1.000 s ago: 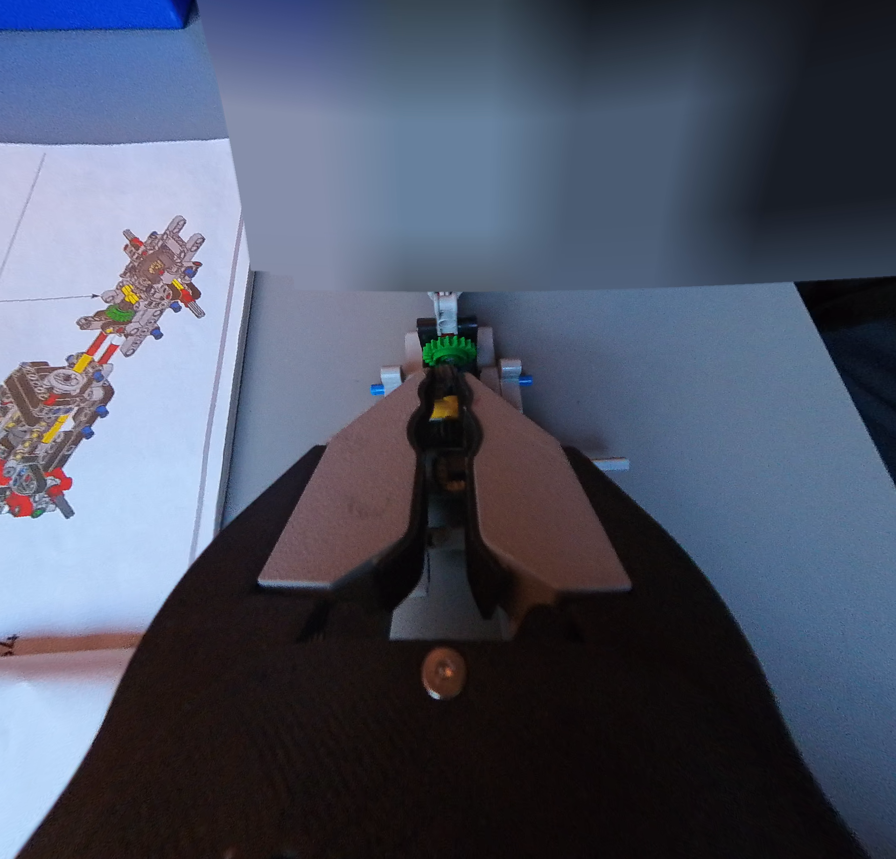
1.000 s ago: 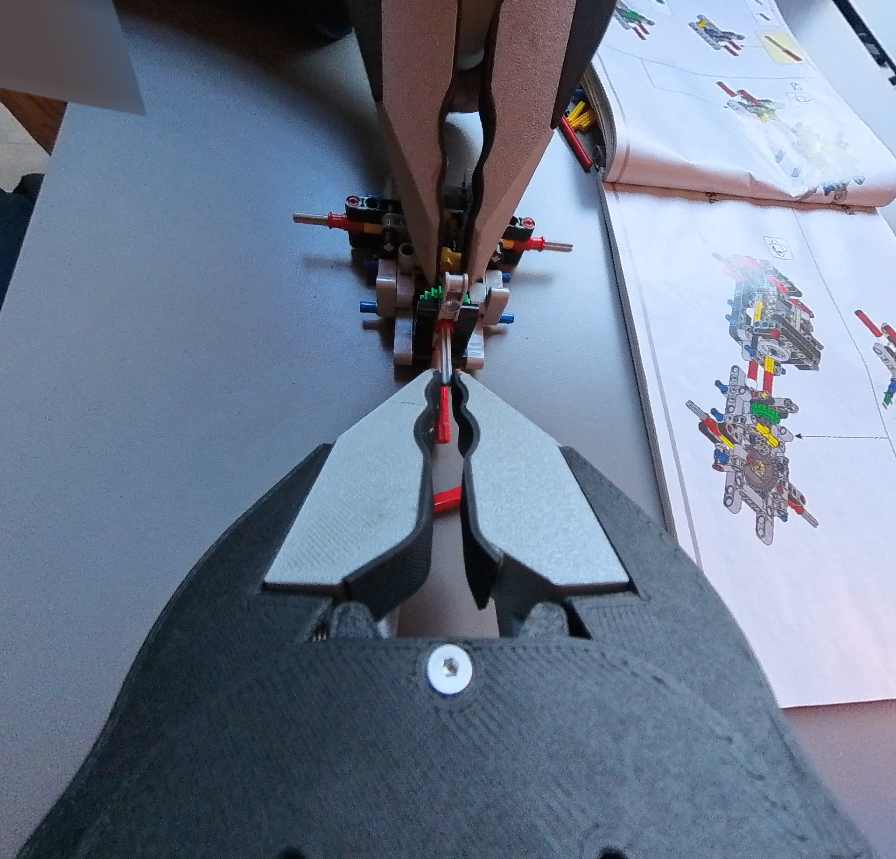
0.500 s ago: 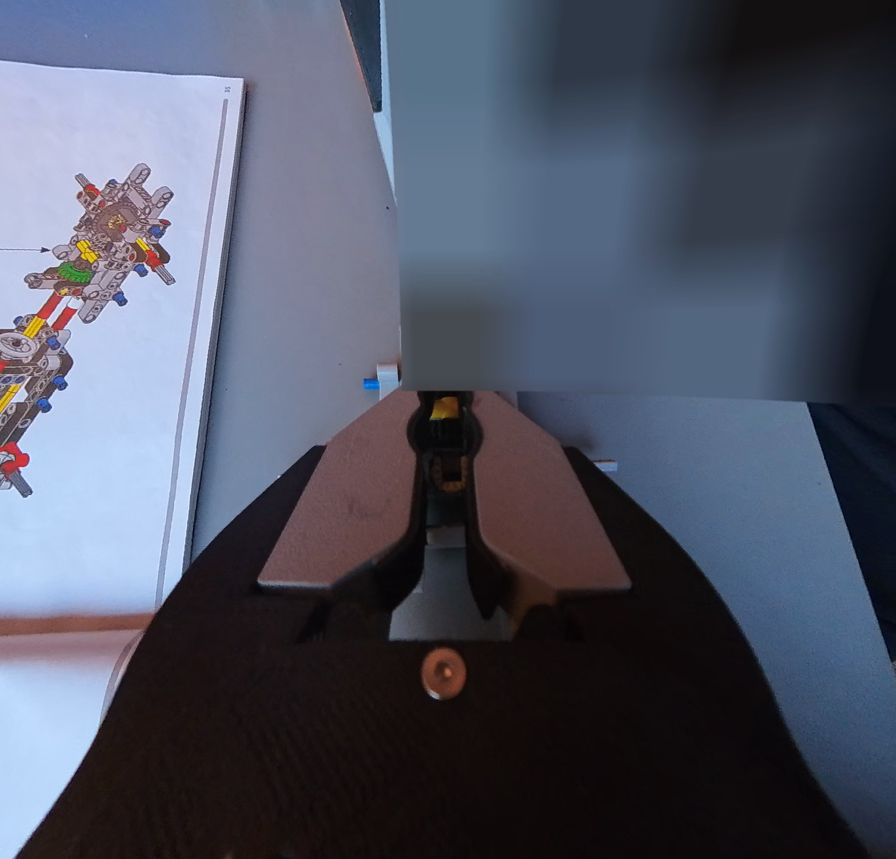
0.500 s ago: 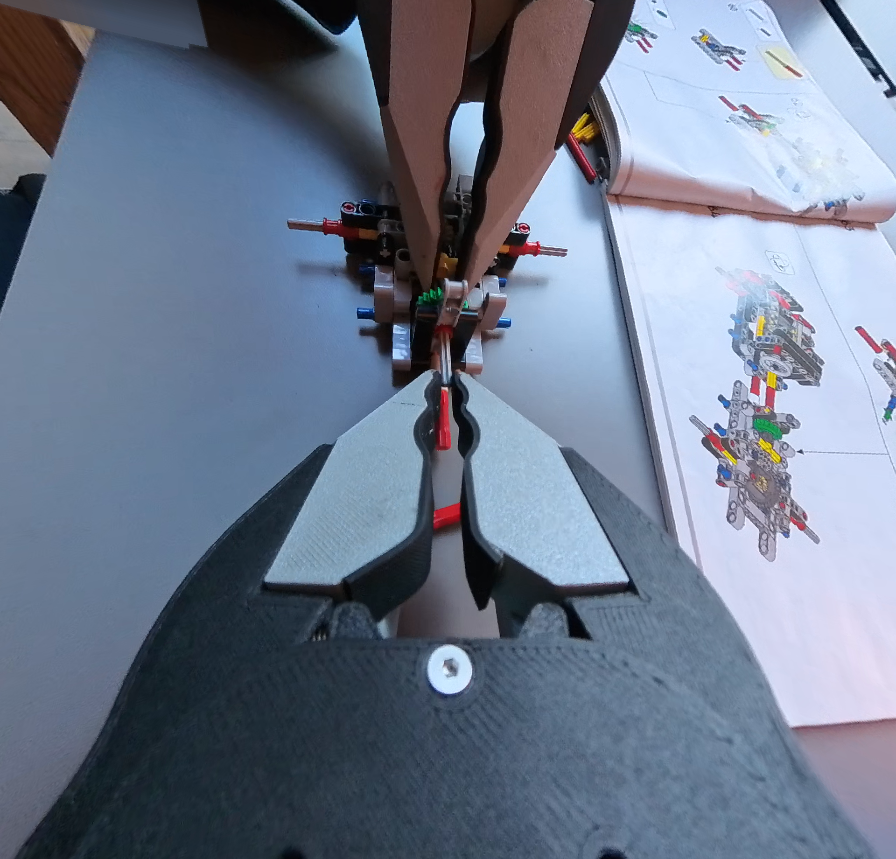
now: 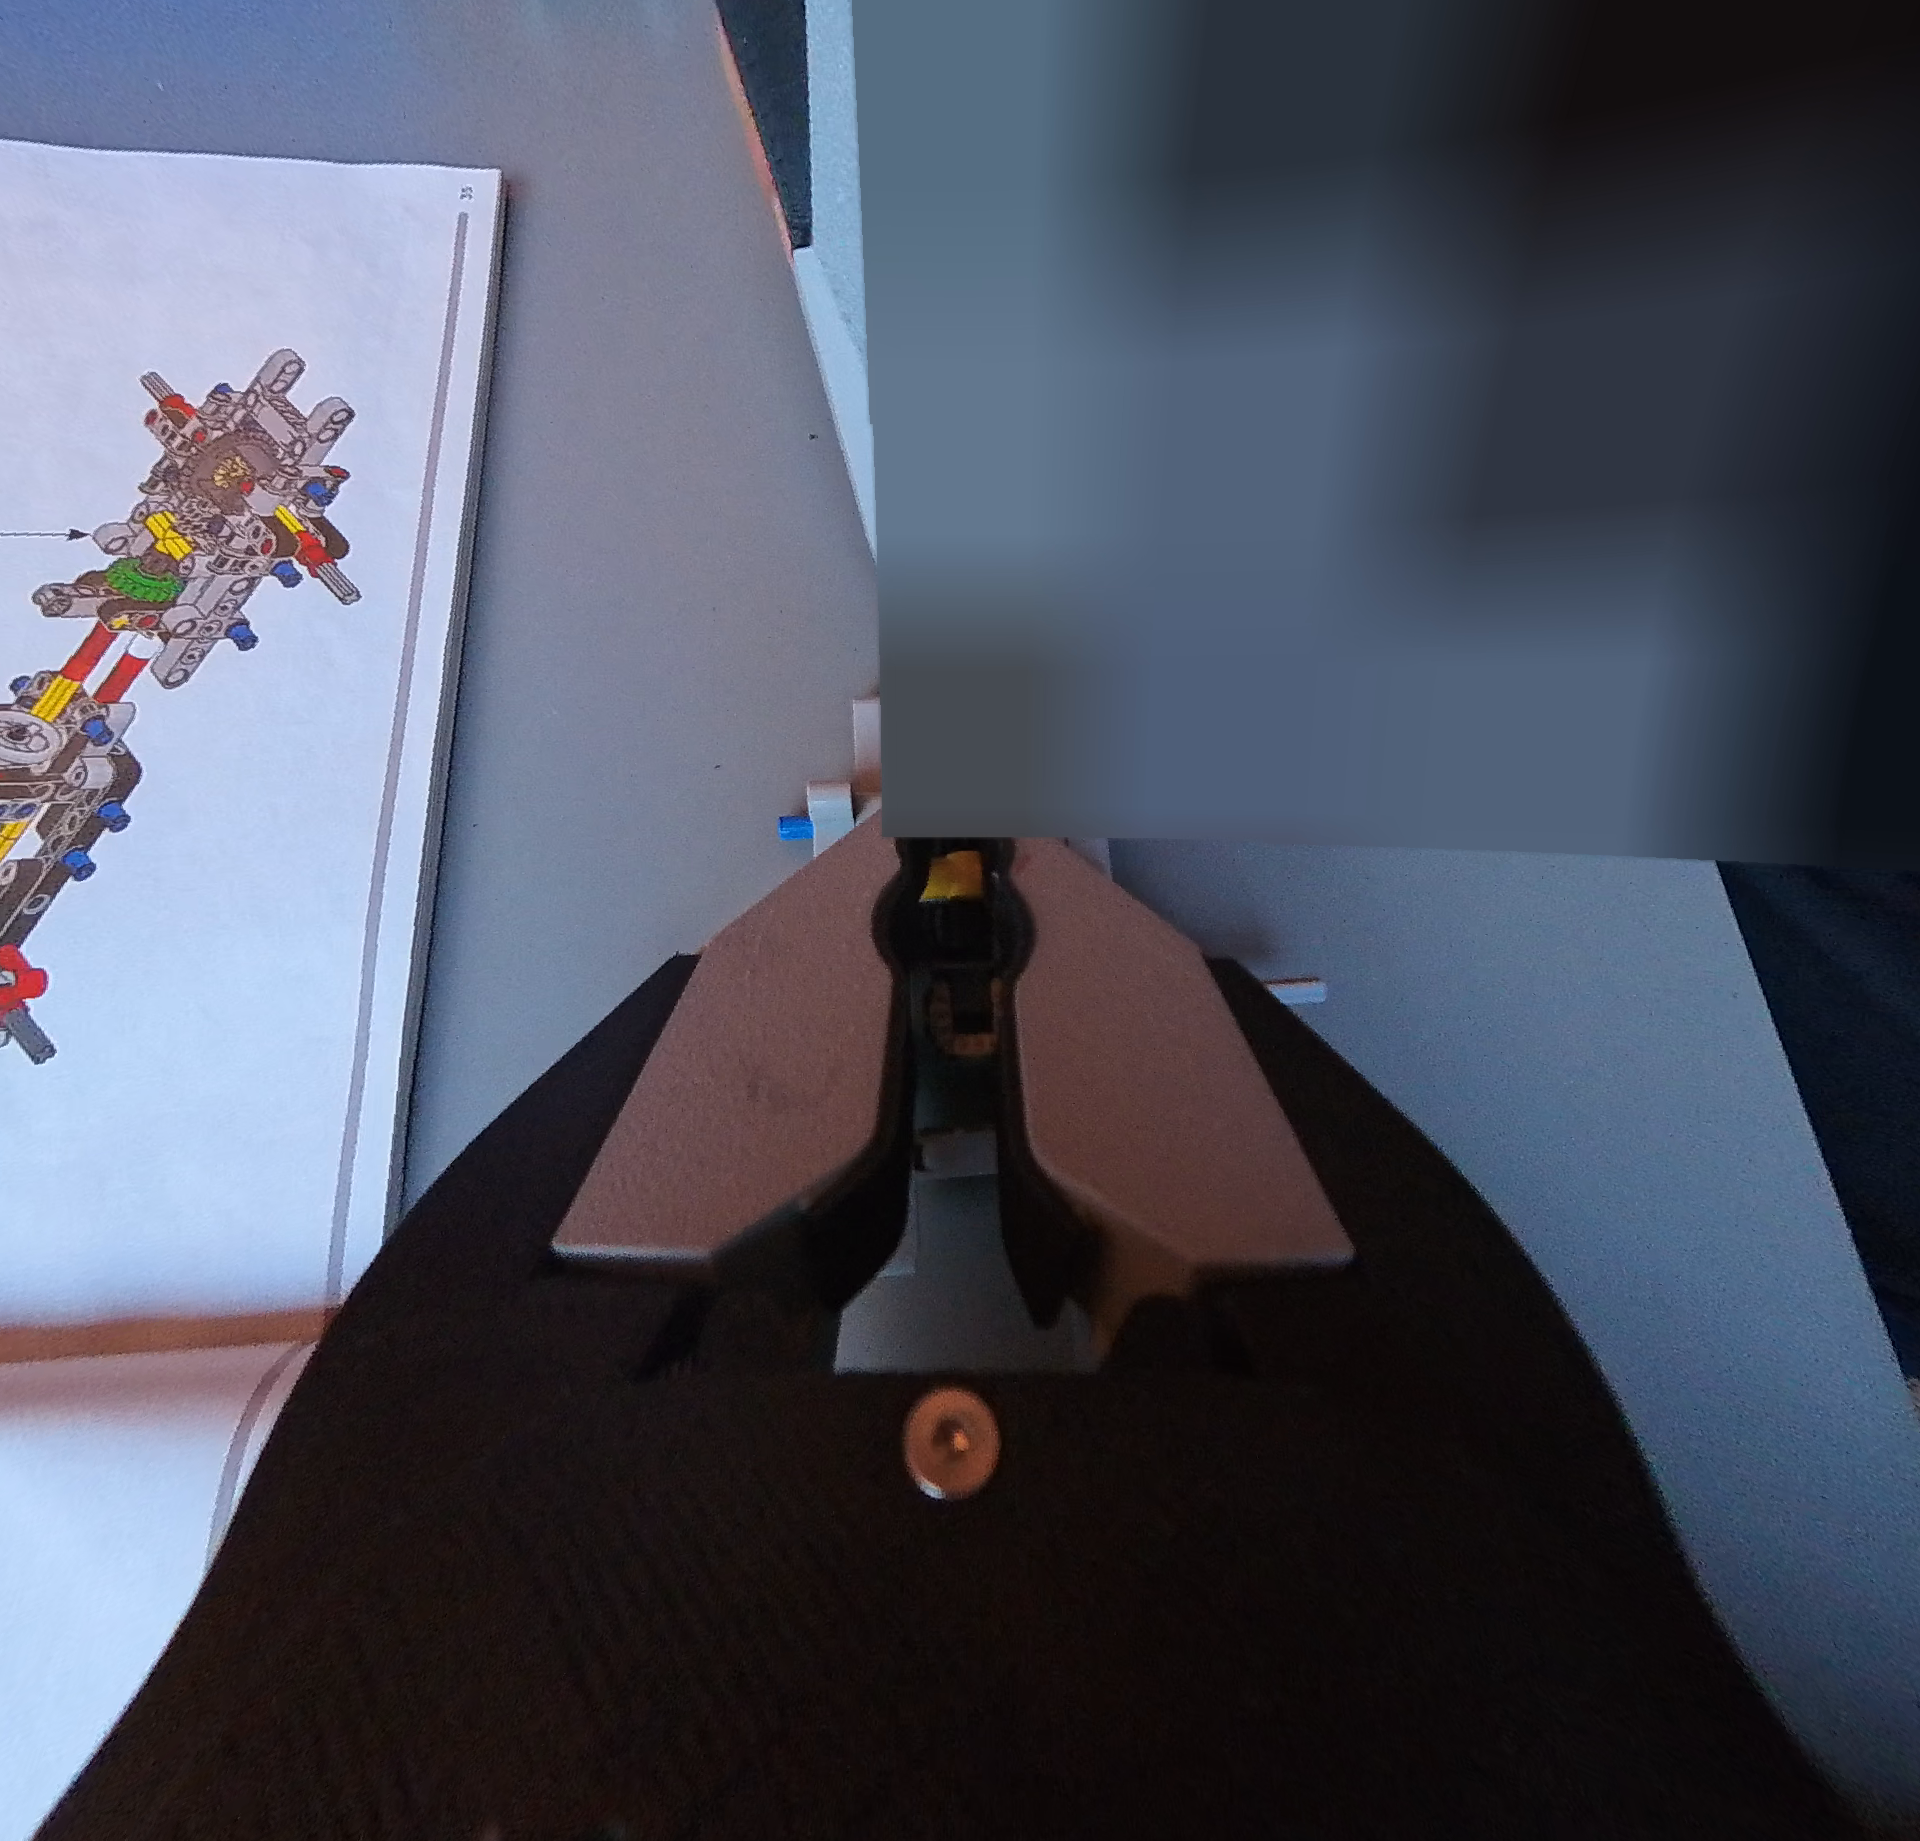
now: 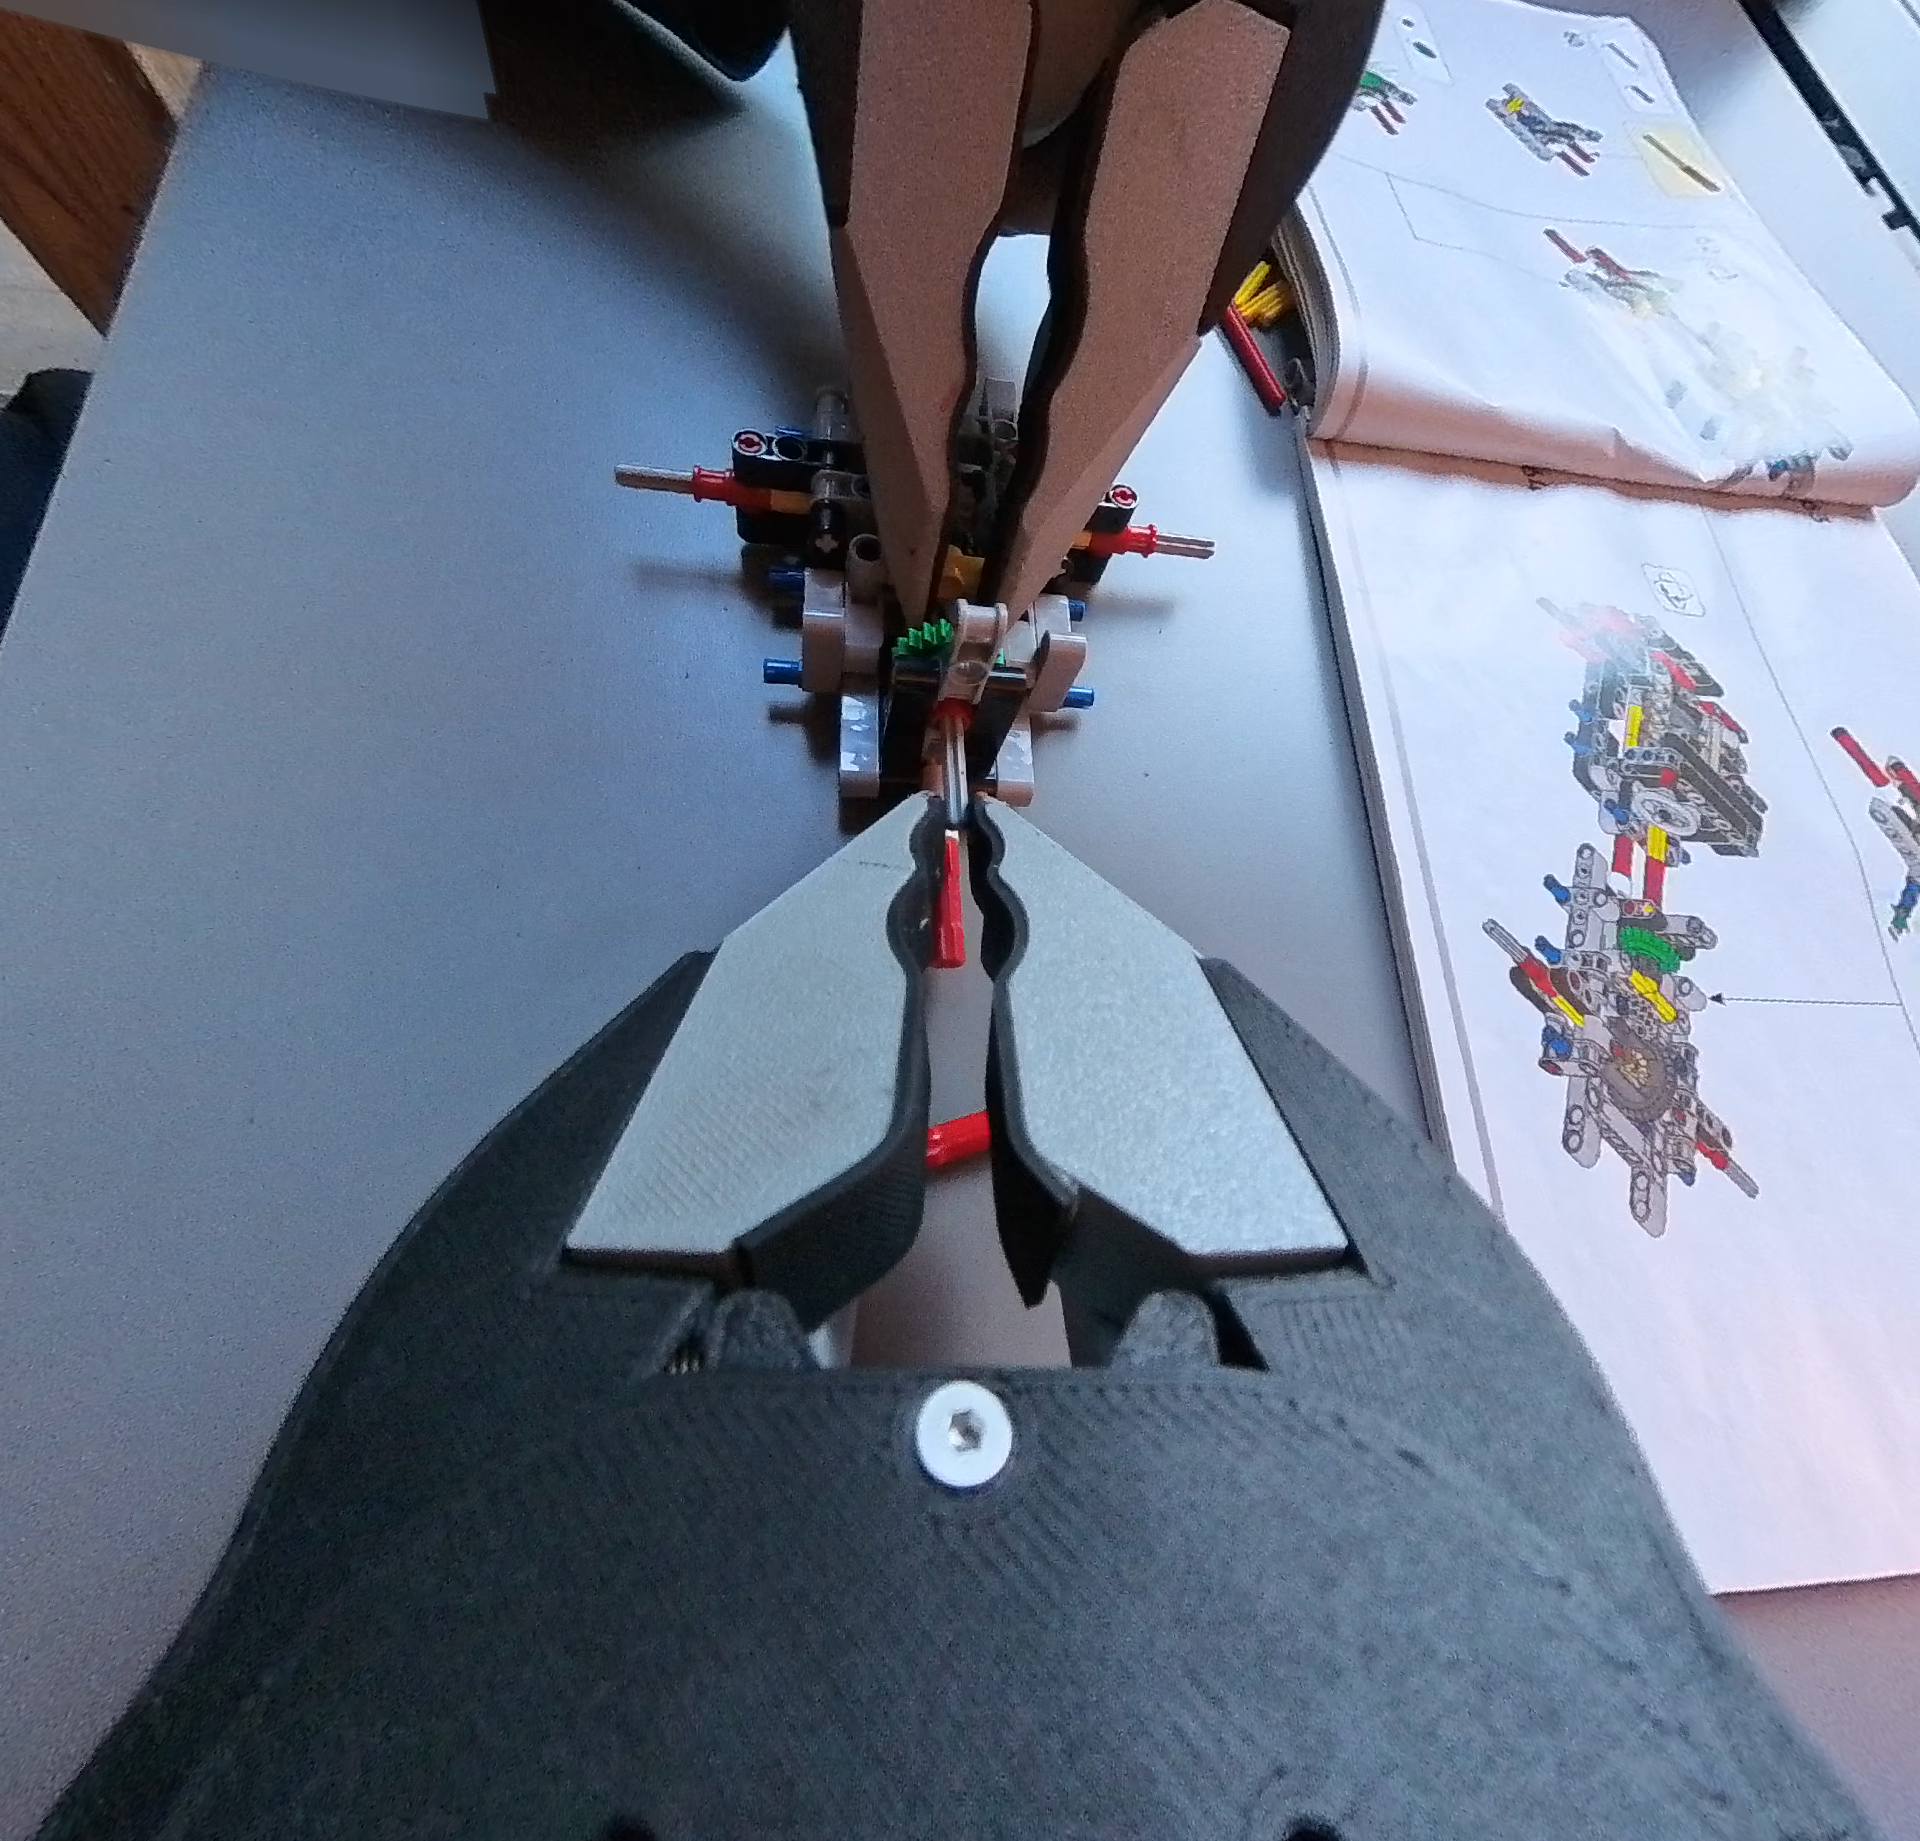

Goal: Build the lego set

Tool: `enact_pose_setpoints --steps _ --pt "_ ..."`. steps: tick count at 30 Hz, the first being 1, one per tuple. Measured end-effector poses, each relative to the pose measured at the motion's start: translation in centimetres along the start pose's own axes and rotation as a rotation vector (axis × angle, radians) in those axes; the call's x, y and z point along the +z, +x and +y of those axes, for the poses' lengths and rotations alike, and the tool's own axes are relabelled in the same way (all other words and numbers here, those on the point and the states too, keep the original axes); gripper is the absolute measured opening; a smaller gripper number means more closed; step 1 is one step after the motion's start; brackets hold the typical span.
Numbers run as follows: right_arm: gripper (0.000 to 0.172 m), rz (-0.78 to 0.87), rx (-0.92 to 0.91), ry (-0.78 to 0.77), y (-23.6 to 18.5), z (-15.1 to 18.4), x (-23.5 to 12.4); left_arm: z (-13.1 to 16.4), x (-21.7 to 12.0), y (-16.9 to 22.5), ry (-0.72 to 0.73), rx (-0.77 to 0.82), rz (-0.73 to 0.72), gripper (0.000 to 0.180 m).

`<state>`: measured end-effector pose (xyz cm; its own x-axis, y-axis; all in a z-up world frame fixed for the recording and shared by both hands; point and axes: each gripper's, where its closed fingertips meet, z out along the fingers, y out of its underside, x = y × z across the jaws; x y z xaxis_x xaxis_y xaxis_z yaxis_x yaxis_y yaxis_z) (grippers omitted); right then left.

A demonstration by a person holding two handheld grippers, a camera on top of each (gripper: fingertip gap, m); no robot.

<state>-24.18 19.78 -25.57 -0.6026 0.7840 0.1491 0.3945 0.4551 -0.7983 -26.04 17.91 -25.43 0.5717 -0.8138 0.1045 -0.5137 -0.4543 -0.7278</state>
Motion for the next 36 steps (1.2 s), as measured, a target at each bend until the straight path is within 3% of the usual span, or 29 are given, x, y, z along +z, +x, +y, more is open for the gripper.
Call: enact_pose_setpoints --steps 6,17,36 --pt "0.001 0.033 -0.056 0.002 -0.2 -0.1 0.1 0.1 -0.1 0.2 0.010 -0.014 0.031 0.005" --pt "0.001 0.037 -0.056 0.008 -0.2 -0.3 0.2 0.2 -1.1 0.0 0.082 0.116 -0.016 0.005" --pt "0.002 0.031 -0.046 -0.006 -0.7 -0.9 1.1 0.2 -0.4 0.6 0.063 0.076 0.011 0.005"
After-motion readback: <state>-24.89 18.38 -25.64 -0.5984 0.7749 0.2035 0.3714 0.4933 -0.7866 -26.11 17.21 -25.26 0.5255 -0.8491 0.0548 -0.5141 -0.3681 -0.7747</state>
